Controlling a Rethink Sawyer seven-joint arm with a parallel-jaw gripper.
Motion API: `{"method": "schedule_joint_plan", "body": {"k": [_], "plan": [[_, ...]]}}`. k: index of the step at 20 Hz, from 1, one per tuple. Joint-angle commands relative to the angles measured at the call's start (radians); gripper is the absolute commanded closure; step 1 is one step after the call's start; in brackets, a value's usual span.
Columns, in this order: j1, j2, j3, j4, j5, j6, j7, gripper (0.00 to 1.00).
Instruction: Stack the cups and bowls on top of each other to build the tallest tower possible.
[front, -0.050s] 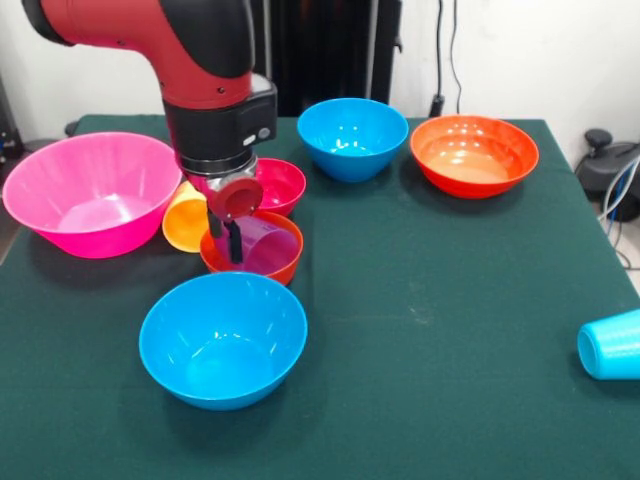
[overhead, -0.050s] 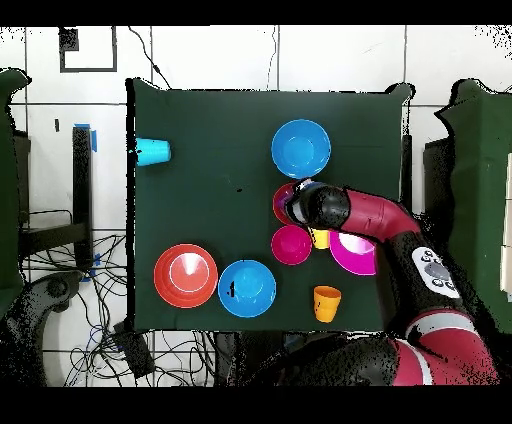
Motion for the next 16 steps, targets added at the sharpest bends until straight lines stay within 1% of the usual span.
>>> {"method": "schedule_joint_plan", "body": {"k": [1, 3, 9, 13, 16], "plan": [[-0.009, -0.043, 0.103, 0.028, 0.010, 0.129, -0.128, 0.00], [-0.009, -0.078, 0.113, 0.049, 0.021, 0.150, -0.121, 0.00], [-0.016, -0.171, 0.146, 0.141, 0.046, 0.166, -0.104, 0.00], [-0.020, -0.205, 0.162, 0.178, 0.064, 0.175, -0.100, 0.00], [-0.039, -0.216, 0.196, 0.222, 0.084, 0.132, -0.094, 0.00]]}}
